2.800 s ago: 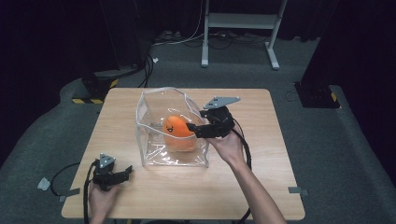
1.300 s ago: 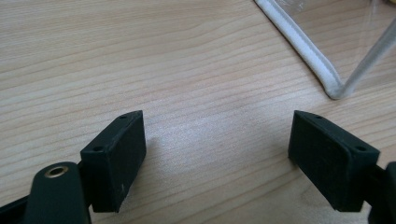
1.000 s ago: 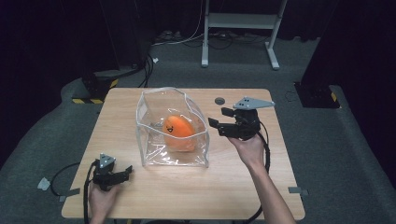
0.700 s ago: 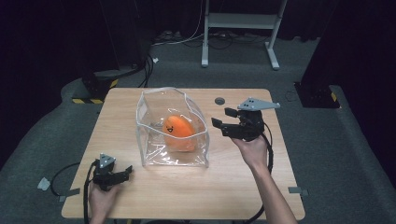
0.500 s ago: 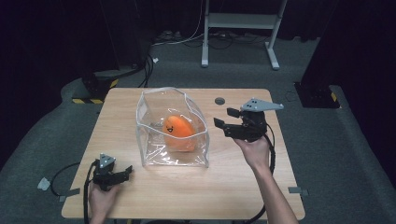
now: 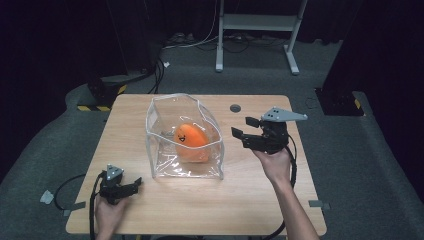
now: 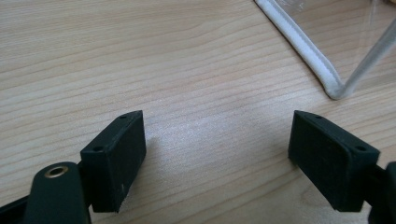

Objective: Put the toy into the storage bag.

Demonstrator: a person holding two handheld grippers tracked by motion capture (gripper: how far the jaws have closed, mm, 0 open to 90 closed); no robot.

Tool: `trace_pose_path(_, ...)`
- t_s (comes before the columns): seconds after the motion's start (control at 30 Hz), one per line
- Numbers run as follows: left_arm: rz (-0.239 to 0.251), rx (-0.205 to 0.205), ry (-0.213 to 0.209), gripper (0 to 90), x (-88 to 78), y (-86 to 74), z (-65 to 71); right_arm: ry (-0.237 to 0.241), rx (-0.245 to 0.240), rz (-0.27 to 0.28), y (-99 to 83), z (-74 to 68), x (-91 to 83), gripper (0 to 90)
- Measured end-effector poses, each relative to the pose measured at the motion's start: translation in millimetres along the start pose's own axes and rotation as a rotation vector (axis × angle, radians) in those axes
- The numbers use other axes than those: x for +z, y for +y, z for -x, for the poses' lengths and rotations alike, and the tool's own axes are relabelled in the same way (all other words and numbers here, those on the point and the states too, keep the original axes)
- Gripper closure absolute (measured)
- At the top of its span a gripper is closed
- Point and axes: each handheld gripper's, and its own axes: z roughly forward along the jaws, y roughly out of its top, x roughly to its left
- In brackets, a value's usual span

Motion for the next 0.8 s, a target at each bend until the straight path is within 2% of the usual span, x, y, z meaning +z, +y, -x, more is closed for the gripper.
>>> trace_pose_path(0.8, 0.002, -0.002, 0.001, 19.1, 0.2, 0.0, 0.2, -0.022, 0.027, 0.021, -15.7, 10.1, -17.6, 34.9)
